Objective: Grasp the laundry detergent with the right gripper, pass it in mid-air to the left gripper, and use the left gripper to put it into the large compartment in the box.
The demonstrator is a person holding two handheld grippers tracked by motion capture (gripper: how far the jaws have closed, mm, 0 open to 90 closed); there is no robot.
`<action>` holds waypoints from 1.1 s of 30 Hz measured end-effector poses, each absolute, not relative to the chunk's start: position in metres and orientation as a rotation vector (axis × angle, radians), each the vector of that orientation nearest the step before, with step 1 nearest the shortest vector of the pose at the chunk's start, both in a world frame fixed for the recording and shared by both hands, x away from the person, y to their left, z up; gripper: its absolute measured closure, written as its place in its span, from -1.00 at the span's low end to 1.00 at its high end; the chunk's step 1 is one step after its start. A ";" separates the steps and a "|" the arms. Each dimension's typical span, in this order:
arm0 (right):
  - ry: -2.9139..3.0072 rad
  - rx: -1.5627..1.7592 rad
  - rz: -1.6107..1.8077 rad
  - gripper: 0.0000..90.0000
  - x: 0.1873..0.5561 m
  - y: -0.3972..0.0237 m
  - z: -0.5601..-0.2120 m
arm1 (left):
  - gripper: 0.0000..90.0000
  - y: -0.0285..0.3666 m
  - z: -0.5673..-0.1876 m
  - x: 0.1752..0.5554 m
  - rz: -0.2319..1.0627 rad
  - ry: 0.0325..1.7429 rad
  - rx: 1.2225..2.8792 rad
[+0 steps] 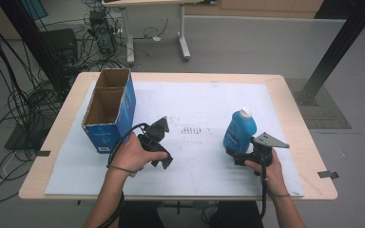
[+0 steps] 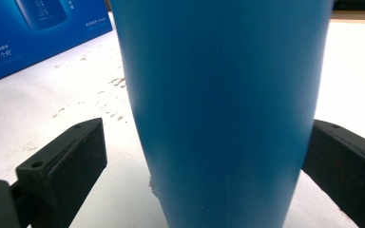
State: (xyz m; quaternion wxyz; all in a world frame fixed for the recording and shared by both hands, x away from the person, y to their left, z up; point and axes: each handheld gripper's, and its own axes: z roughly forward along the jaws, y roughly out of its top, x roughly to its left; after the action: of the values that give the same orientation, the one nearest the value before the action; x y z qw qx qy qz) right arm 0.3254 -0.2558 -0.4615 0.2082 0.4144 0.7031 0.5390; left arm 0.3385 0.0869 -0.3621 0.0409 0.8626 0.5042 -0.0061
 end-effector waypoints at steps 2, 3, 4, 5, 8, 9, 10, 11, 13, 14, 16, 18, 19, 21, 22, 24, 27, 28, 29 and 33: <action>1.956 1.154 1.500 -0.95 0.325 -0.256 -0.462 | -0.73 0.087 -0.362 0.338 -0.018 1.545 2.640; 1.955 1.153 1.502 -0.95 0.325 -0.256 -0.462 | -0.73 0.087 -0.362 0.338 -0.019 1.546 2.640; 1.954 1.153 1.503 -0.95 0.325 -0.256 -0.462 | -0.73 0.086 -0.362 0.338 -0.017 1.549 2.638; 1.955 1.152 1.503 -0.95 0.325 -0.256 -0.461 | -0.73 0.087 -0.362 0.338 -0.016 1.549 2.638; 1.956 1.152 1.504 -0.95 0.325 -0.256 -0.461 | -0.73 0.086 -0.362 0.339 -0.017 1.550 2.638; 1.956 1.152 1.504 -0.95 0.325 -0.256 -0.461 | -0.73 0.086 -0.362 0.339 -0.017 1.550 2.638; 1.956 1.153 1.503 -0.95 0.325 -0.256 -0.462 | -0.73 0.087 -0.362 0.339 -0.016 1.550 2.639; 1.955 1.154 1.503 -0.95 0.325 -0.256 -0.462 | -0.73 0.087 -0.362 0.339 -0.014 1.550 2.638; 1.954 1.154 1.504 -0.95 0.325 -0.255 -0.462 | -0.73 0.087 -0.362 0.339 -0.015 1.552 2.638; 1.954 1.154 1.505 -0.95 0.325 -0.255 -0.461 | -0.73 0.087 -0.362 0.339 -0.017 1.552 2.638; 1.954 1.156 1.503 -0.95 0.325 -0.255 -0.462 | -0.73 0.087 -0.362 0.339 -0.017 1.551 2.638; 1.954 1.153 1.503 -0.95 0.325 -0.255 -0.461 | -0.73 0.087 -0.362 0.339 -0.018 1.552 2.636; 1.954 1.154 1.504 -0.95 0.325 -0.255 -0.461 | -0.73 0.087 -0.362 0.339 -0.018 1.552 2.636; 1.954 1.155 1.505 -0.95 0.325 -0.255 -0.461 | -0.73 0.086 -0.362 0.338 -0.017 1.551 2.636; 1.953 1.154 1.503 -0.95 0.325 -0.256 -0.461 | -0.73 0.086 -0.362 0.338 -0.019 1.551 2.635; 1.954 1.157 1.504 -0.95 0.325 -0.256 -0.462 | -0.73 0.086 -0.362 0.338 -0.018 1.551 2.635; 1.954 1.156 1.504 -0.95 0.325 -0.256 -0.461 | -0.73 0.086 -0.362 0.339 -0.021 1.548 2.640; 1.953 1.154 1.504 -0.95 0.325 -0.256 -0.461 | -0.73 0.086 -0.362 0.339 -0.018 1.547 2.638; 1.954 1.156 1.505 -0.95 0.325 -0.255 -0.462 | -0.73 0.086 -0.362 0.339 -0.018 1.549 2.636; 1.953 1.156 1.505 -0.95 0.325 -0.255 -0.462 | -0.73 0.086 -0.362 0.339 -0.018 1.550 2.638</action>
State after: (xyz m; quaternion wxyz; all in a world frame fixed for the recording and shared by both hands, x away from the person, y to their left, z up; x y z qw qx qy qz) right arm 0.3246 -0.2554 -0.4616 0.2076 0.4153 0.7016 0.5405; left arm 0.3387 0.0859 -0.3620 0.0409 0.8616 0.5060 -0.0060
